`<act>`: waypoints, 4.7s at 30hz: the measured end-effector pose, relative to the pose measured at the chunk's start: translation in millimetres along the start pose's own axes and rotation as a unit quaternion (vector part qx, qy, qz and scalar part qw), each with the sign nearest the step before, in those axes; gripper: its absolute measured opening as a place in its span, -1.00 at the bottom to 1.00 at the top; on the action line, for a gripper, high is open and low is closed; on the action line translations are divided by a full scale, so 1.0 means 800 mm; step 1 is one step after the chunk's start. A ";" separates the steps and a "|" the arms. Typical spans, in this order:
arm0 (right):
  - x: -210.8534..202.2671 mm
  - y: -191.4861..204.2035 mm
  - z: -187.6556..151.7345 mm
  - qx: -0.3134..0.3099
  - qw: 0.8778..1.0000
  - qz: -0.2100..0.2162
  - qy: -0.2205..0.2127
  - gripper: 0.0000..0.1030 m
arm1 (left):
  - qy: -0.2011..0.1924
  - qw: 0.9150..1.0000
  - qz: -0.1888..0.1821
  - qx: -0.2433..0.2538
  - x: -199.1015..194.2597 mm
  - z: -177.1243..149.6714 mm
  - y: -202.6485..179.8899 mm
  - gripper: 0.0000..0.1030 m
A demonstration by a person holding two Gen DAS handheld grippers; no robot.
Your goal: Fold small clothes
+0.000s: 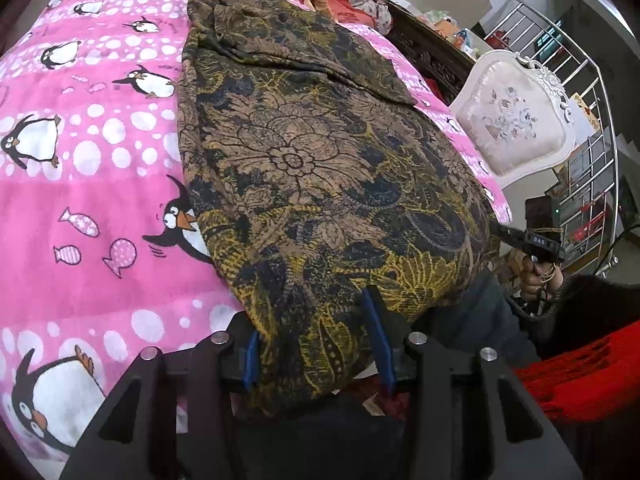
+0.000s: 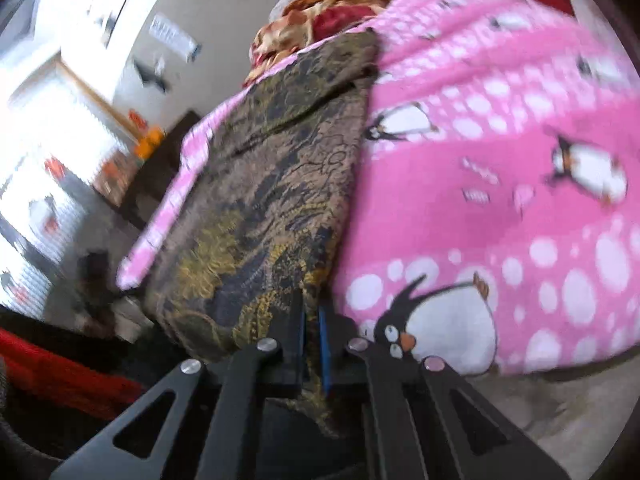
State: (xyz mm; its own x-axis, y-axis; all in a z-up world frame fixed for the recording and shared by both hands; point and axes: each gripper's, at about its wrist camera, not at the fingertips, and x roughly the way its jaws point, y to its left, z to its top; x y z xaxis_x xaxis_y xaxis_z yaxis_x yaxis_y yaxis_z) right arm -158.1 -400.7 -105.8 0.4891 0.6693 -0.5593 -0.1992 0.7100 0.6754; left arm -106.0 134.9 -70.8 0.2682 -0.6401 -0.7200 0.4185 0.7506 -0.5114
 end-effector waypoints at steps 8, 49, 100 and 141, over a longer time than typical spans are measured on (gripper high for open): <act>0.019 0.018 -0.021 -0.041 0.998 -0.011 0.047 -0.88 | -0.010 0.999 0.020 -0.025 -0.007 0.002 0.012 -1.00; 0.052 -0.020 0.264 0.054 0.990 -0.061 -0.112 -0.94 | -0.125 0.989 0.069 -0.045 -0.004 0.282 0.084 -1.00; 0.214 0.080 0.364 -0.067 0.947 -0.299 -0.101 -0.19 | -0.125 0.965 0.225 -0.056 0.164 0.388 0.073 -1.00; 0.293 0.186 0.172 -0.193 0.936 -0.291 0.050 0.00 | -0.142 0.980 0.114 -0.080 0.072 0.124 0.027 -1.00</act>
State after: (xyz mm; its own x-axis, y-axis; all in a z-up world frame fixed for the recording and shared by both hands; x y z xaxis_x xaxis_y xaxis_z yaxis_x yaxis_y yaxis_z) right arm 43.9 -168.1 -70.2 0.5318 0.1471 -0.8340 -0.2244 0.9741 0.0288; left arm 4.7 98.2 -76.5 0.5793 -0.4558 -0.6758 0.1846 0.8809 -0.4359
